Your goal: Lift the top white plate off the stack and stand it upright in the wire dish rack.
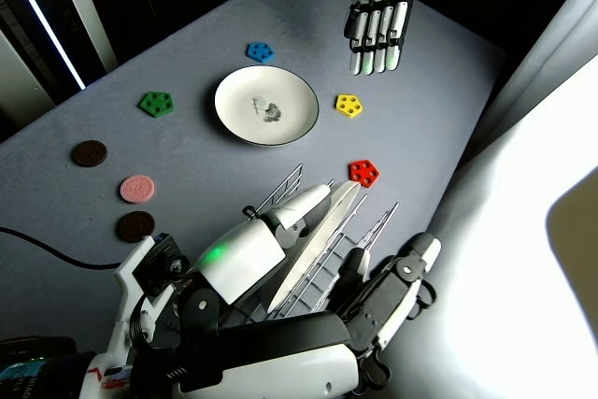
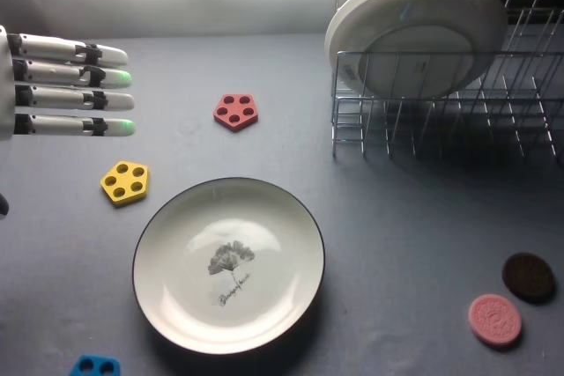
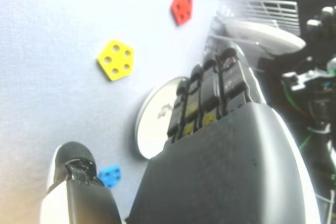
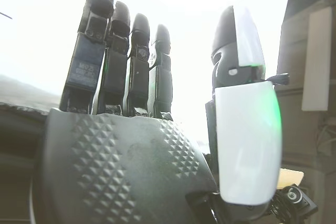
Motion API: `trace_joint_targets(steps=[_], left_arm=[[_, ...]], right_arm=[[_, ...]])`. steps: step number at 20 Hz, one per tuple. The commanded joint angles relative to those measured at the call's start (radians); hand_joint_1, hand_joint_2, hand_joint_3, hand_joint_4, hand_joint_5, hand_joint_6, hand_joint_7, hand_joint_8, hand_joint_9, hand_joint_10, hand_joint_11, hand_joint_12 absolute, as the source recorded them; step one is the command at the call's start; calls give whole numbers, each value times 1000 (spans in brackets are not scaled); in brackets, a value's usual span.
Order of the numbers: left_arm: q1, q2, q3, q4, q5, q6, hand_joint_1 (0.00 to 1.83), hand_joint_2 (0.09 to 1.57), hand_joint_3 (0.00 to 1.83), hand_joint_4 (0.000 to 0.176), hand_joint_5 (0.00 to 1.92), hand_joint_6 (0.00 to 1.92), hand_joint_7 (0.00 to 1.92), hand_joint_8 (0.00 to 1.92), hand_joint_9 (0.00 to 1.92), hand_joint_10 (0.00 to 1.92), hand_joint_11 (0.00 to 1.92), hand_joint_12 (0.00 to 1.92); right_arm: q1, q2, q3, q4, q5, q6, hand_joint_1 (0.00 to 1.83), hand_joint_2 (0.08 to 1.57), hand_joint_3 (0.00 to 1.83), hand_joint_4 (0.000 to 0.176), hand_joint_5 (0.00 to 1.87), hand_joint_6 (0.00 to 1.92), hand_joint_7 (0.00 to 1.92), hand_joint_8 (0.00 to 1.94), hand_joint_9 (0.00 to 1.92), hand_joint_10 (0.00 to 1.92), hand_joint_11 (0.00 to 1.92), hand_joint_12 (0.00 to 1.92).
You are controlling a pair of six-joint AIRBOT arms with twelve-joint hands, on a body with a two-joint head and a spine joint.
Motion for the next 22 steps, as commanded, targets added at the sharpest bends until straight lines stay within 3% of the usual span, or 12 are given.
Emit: trace_joint_targets(steps=[1, 9, 22], left_arm=[[-21, 12, 2, -67, -60, 8, 248, 948, 1, 0, 19, 3, 40, 2, 41, 7, 9, 125], [-21, 20, 1, -93, -110, 7, 244, 943, 2, 0, 27, 3, 35, 1, 31, 1, 13, 117], [-21, 38, -16, -162, -142, -2, 251, 931, 5, 0, 44, 0, 44, 0, 39, 0, 25, 200]], right_arm=[[15, 22, 0, 77, 70, 13, 1058, 1014, 3, 0, 535, 0, 498, 0, 511, 0, 640, 0], [35, 40, -34, 57, 70, -11, 1013, 984, 0, 0, 473, 2, 470, 0, 449, 0, 502, 0], [78, 58, -54, 28, 89, -175, 720, 980, 0, 0, 217, 0, 226, 0, 221, 0, 335, 0]])
